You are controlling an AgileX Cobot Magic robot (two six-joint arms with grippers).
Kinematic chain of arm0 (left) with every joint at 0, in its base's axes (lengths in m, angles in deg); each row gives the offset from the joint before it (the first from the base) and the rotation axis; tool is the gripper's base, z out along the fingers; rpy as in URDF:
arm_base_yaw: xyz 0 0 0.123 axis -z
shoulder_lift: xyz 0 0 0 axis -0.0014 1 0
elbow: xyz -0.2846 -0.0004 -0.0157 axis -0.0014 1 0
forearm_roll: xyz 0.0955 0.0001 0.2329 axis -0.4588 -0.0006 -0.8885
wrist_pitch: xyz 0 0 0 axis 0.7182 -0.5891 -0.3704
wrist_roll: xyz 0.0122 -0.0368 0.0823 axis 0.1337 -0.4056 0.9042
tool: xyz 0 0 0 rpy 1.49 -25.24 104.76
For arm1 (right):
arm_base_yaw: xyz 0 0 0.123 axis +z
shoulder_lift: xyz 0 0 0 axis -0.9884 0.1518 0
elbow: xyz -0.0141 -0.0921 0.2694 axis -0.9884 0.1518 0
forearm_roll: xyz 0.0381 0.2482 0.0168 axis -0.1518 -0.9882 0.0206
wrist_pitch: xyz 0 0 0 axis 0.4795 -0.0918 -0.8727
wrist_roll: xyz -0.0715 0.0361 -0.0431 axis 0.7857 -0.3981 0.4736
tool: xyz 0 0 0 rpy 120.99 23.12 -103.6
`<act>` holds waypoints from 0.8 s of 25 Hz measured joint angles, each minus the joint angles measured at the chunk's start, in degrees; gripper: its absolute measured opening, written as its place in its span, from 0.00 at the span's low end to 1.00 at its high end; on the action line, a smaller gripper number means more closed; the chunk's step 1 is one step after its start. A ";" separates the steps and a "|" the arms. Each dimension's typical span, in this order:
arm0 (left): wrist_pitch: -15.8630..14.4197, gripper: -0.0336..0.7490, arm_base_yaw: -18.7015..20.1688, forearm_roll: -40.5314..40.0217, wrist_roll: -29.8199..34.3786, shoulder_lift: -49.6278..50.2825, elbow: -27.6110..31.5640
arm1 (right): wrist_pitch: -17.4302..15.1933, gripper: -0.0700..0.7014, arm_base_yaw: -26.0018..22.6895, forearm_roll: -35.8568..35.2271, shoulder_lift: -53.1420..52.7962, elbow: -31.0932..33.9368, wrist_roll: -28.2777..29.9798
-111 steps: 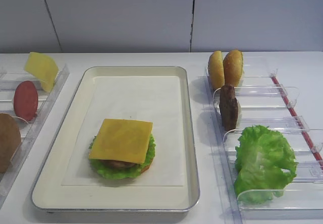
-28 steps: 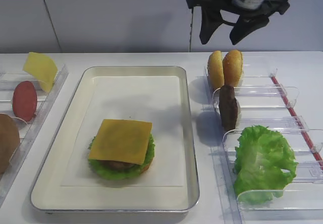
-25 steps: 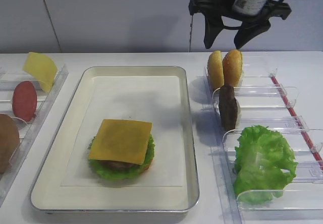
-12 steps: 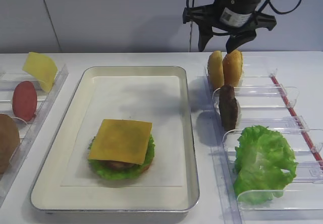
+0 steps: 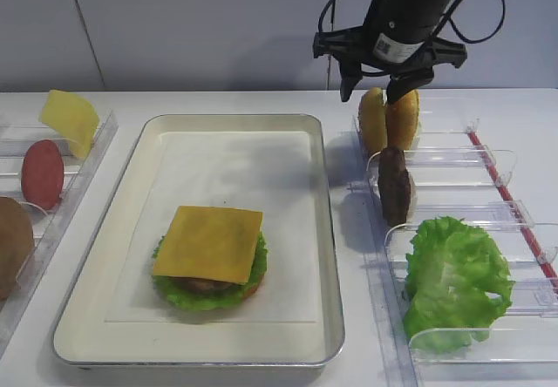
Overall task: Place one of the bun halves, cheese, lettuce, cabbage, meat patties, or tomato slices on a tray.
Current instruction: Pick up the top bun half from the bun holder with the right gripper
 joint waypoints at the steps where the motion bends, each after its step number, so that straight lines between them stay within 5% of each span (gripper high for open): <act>1: 0.00 0.62 0.00 0.00 0.00 0.00 0.00 | 0.32 0.72 0.00 0.00 0.11 0.00 0.00; 20: 0.00 0.62 0.00 0.00 0.00 0.00 0.00 | 2.68 0.71 0.00 2.52 0.81 0.00 -1.65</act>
